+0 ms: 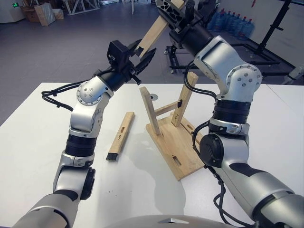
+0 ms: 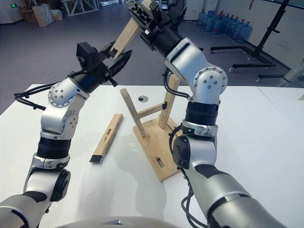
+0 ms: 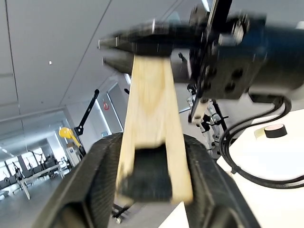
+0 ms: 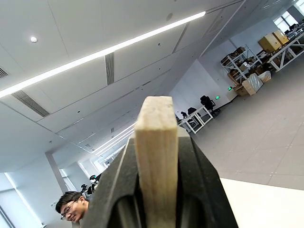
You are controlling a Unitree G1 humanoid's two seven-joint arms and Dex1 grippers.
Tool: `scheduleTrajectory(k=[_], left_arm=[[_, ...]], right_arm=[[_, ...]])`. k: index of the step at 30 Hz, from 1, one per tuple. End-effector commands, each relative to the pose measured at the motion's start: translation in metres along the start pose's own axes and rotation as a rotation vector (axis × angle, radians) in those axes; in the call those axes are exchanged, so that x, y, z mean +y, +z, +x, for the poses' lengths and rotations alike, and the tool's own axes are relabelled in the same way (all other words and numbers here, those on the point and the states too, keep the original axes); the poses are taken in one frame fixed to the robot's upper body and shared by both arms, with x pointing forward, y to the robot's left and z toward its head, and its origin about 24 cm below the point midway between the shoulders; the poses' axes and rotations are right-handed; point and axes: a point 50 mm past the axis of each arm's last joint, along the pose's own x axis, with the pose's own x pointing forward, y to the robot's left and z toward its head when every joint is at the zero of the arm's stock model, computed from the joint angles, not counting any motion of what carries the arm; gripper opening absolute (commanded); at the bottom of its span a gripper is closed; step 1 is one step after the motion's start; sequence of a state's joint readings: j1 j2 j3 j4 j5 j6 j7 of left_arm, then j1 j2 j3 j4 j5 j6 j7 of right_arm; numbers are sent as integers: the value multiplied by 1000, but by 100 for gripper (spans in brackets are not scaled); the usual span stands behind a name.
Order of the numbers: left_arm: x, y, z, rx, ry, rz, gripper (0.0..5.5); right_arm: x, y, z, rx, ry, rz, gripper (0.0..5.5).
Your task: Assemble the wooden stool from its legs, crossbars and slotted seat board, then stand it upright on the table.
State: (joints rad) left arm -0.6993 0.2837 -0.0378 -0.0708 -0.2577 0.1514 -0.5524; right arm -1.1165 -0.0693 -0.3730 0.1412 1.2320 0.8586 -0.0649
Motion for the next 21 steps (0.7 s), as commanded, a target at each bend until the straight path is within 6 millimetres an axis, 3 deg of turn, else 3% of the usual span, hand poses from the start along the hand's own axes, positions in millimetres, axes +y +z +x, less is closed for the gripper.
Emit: scheduleTrajectory(k=[1,3,6,9,11,13,16,19,21], left_arm=[[-2,-7,-4,54,-17,6,260],[1,0,-8,35,-3,-3,284],[13,38,-13,-83,31,-61,322],[27,82,-14,-238,98,-202,373],[42,98,-22,-315,188,-324,405],[62,91,-39,-309,329,-403,435],[78,64,-63,-231,494,-481,447],[78,34,-77,-128,554,-496,447],[75,12,-84,-64,569,-521,447]], right_arm=[[-4,11,-4,-64,-24,-15,39],[-4,22,-7,-112,-33,-34,39],[3,69,-23,-256,-51,-161,39],[20,142,-74,-400,-145,-402,39],[15,162,-110,-384,-265,-523,39],[-16,149,-138,-267,-413,-567,39],[-67,111,-171,-105,-538,-549,39],[-109,72,-192,-35,-589,-476,39],[-137,42,-193,1,-583,-445,39]])
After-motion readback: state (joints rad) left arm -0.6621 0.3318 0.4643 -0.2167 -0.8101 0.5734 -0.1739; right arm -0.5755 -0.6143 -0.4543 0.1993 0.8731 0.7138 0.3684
